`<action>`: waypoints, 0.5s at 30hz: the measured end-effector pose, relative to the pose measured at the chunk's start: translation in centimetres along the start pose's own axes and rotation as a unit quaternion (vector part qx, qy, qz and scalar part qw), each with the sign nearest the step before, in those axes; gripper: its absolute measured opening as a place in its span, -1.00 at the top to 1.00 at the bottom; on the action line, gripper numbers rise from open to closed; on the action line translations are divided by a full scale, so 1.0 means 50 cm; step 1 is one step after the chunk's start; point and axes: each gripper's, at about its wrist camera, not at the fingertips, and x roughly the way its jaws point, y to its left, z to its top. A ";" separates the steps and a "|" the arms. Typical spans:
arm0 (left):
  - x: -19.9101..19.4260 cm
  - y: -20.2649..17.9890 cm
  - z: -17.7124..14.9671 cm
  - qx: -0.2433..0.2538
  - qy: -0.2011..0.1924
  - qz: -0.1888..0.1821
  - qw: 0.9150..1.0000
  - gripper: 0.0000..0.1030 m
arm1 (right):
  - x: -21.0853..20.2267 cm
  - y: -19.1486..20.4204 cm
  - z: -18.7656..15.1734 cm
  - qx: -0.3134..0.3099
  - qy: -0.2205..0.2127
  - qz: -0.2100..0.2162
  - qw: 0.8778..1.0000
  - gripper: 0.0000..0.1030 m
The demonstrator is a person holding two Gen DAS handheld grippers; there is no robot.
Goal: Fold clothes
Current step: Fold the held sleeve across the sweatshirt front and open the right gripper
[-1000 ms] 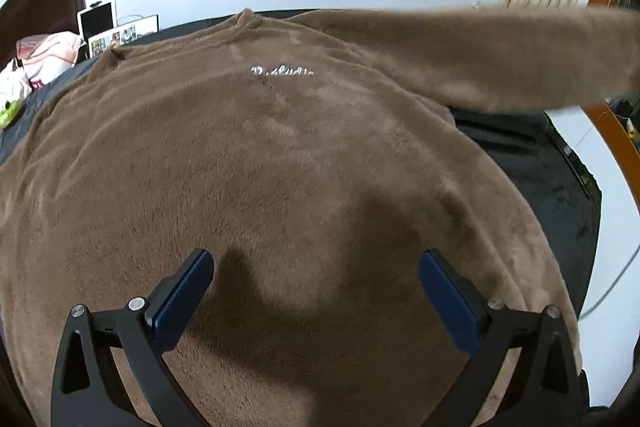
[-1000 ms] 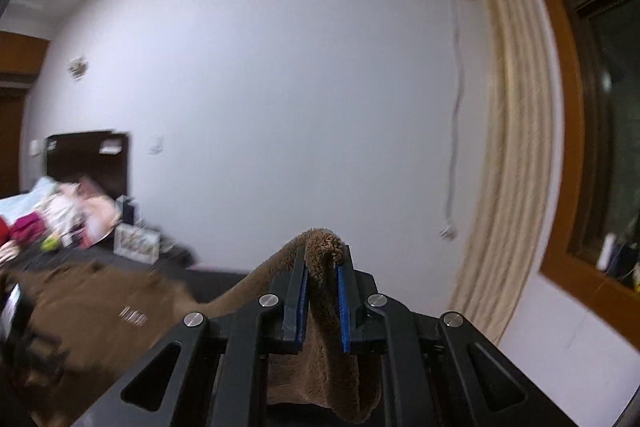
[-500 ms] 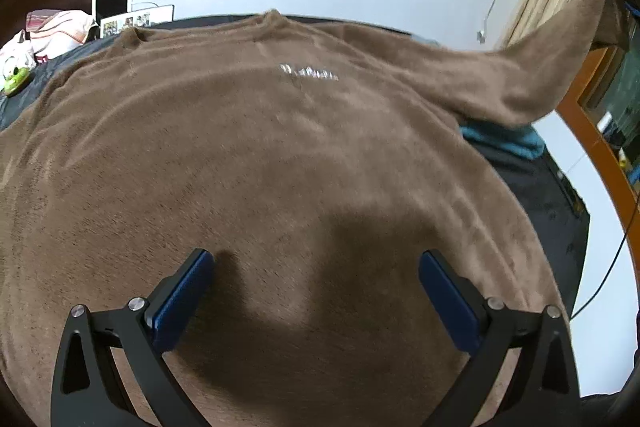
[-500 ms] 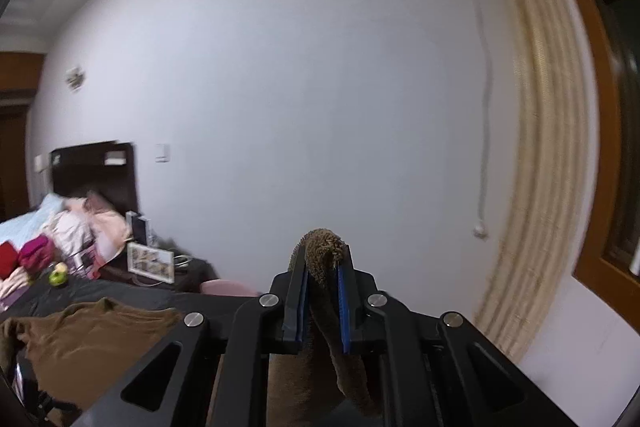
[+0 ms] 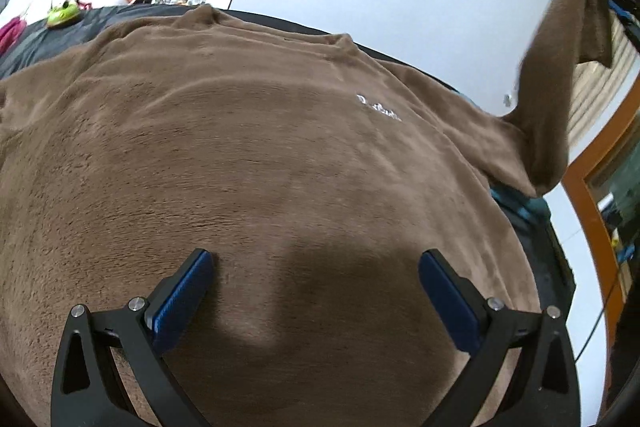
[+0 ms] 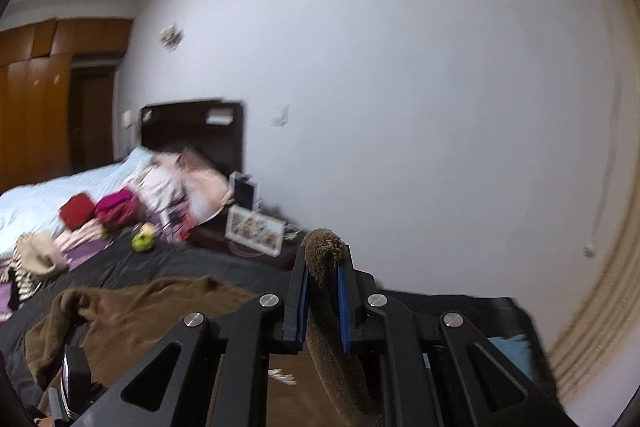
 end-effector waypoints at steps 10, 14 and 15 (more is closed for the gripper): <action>0.001 0.008 0.004 -0.006 0.001 -0.006 1.000 -1.00 | 0.183 0.112 -0.092 -0.012 0.104 0.078 0.991 0.74; 0.000 0.011 0.003 -0.009 0.000 -0.009 1.000 -1.00 | 0.228 0.143 -0.126 -0.017 0.139 0.131 0.981 0.72; 0.000 0.012 0.003 -0.010 0.000 -0.010 1.000 -1.00 | 0.237 0.151 -0.136 -0.019 0.149 0.141 0.979 0.70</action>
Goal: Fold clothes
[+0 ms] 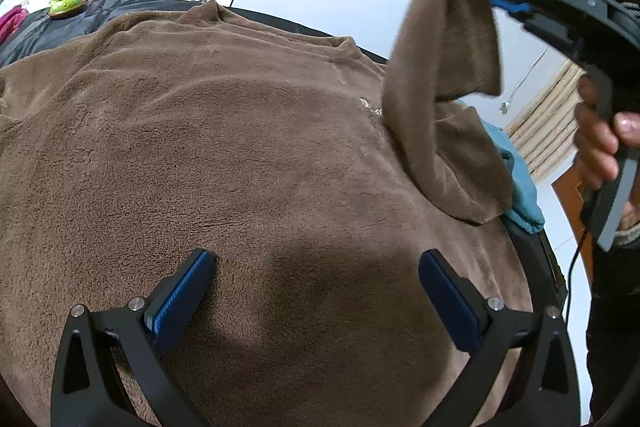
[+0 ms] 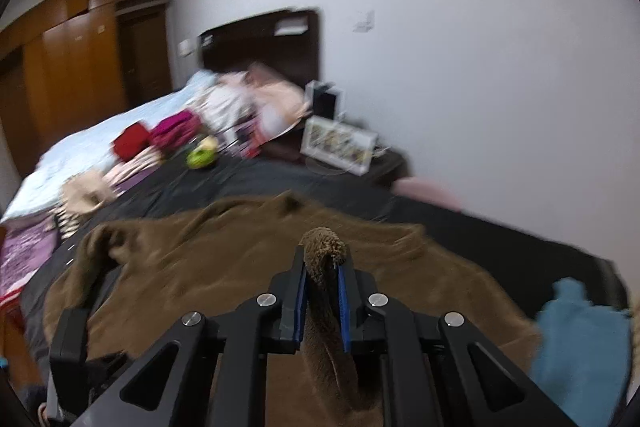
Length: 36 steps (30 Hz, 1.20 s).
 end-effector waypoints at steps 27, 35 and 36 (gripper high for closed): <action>-0.013 0.027 0.017 -0.061 0.022 -0.036 0.997 -1.00 | -0.047 -0.123 -0.174 0.129 0.039 -0.001 0.991 -0.42; -0.061 0.071 0.046 -0.137 0.015 -0.050 0.989 -1.00 | 0.083 -0.130 -0.169 0.121 0.116 -0.045 0.985 -0.42; -0.062 0.075 0.050 -0.144 0.017 -0.052 0.988 -1.00 | 0.100 -0.123 -0.174 0.113 0.128 -0.045 0.984 -0.42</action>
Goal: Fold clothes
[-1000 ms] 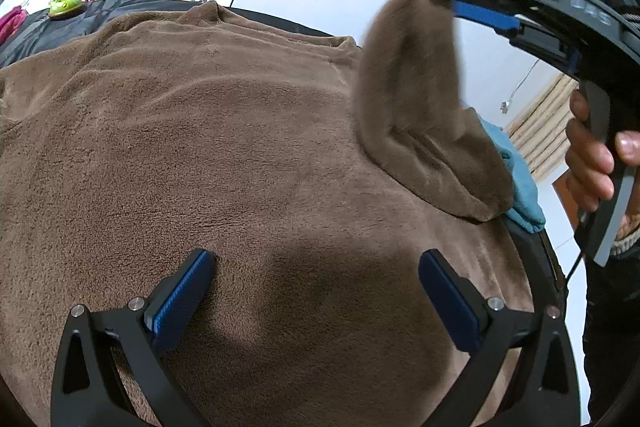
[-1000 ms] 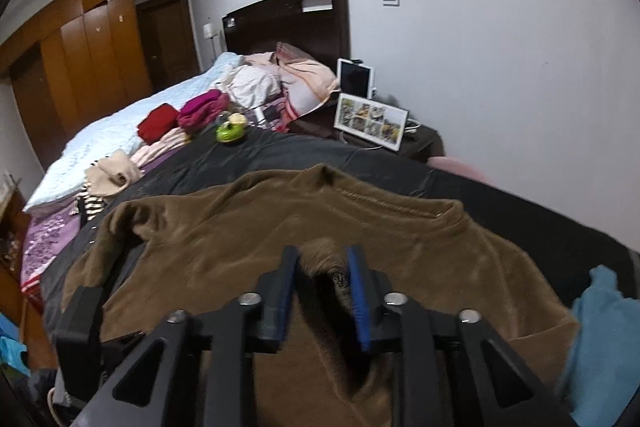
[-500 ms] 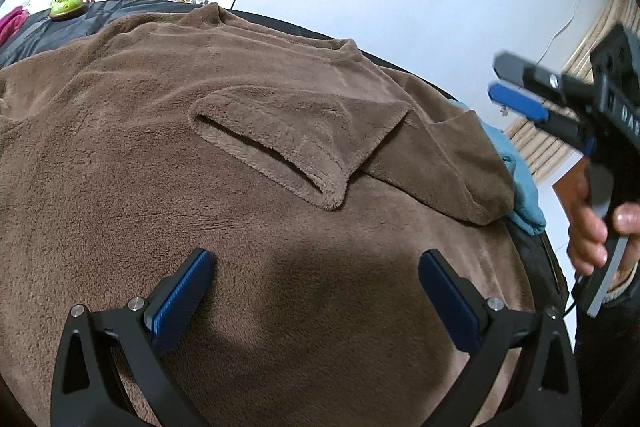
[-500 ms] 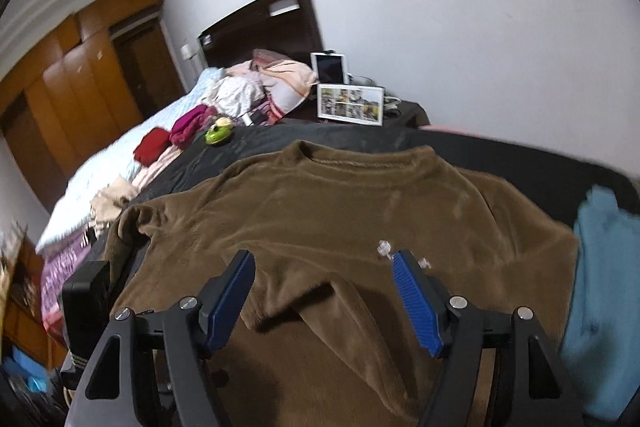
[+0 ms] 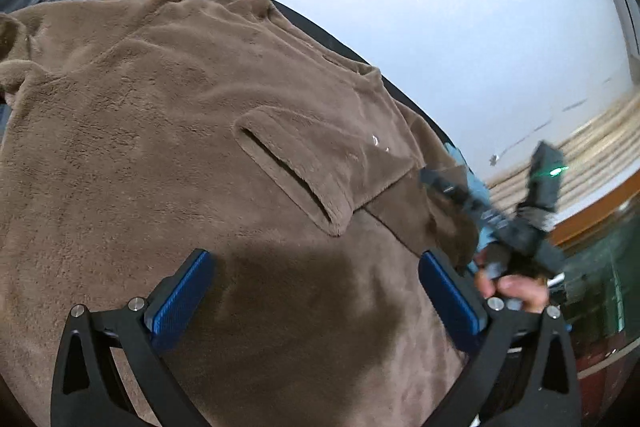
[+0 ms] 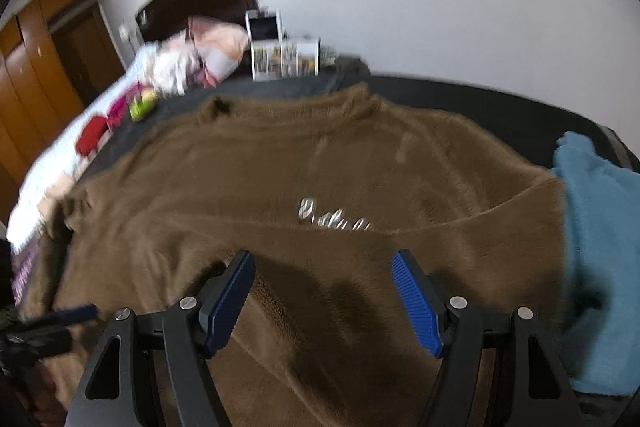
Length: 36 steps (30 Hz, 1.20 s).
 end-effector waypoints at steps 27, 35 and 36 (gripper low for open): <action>0.137 0.013 0.125 -0.072 -0.024 -0.043 0.996 -0.99 | -0.037 -0.005 -0.173 -0.098 0.028 0.269 0.958 -0.43; 0.162 -0.014 0.127 -0.047 0.008 -0.039 0.998 0.19 | -0.036 -0.009 -0.173 -0.078 0.023 0.288 0.954 -0.43; 0.158 -0.019 0.130 -0.041 0.008 -0.040 0.998 0.32 | -0.039 -0.009 -0.173 -0.077 0.020 0.288 0.954 -0.43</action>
